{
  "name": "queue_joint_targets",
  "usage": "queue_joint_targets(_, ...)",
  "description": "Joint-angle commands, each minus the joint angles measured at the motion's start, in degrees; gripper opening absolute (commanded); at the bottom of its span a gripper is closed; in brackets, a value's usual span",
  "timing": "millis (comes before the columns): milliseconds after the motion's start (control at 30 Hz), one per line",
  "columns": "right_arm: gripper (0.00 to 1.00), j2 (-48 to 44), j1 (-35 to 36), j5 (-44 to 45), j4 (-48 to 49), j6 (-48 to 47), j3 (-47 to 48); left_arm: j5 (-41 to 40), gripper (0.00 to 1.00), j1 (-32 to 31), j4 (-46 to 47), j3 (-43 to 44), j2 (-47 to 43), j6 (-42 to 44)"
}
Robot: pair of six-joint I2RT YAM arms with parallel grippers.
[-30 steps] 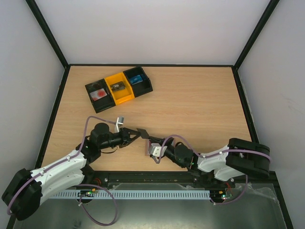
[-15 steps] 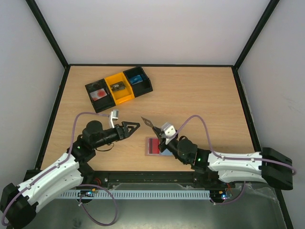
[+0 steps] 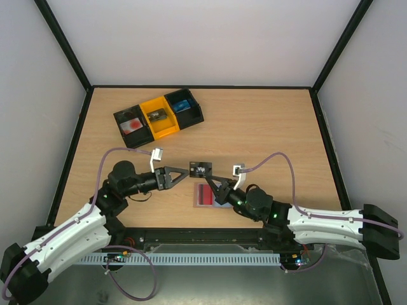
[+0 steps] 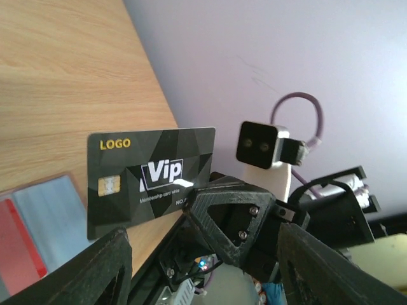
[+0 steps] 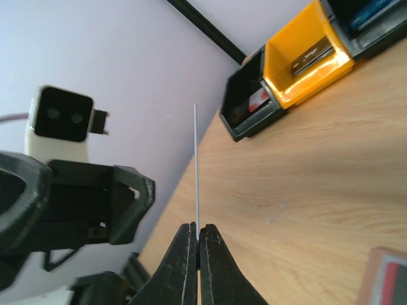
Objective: Take the credit cards out of the card holder
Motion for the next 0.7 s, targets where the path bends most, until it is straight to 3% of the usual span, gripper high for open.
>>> queue_joint_targets(0, 0.02, -1.8, 0.3, -2.6, 8.9, 12.4, -1.2, 4.7, 0.63, 0.1, 4.3, -0.4, 0.8, -0.4)
queue_joint_targets(333, 0.02, -3.4, 0.3, -2.1, 18.3, 19.1, -5.2, 4.6, 0.69, -0.1, 5.5, -1.4, 3.3, -1.9)
queue_joint_targets(433, 0.02, -2.7, 0.3, -3.0, 19.6, 20.3, -5.2, 5.2, 0.62, -0.5, 8.3, -1.9, 3.8, -4.1)
queue_joint_targets(667, 0.02, -1.0, 0.3, -3.5, 21.1, 21.3, -4.9, 5.5, 0.32, -1.5, 13.7, -2.6, 5.4, -7.0)
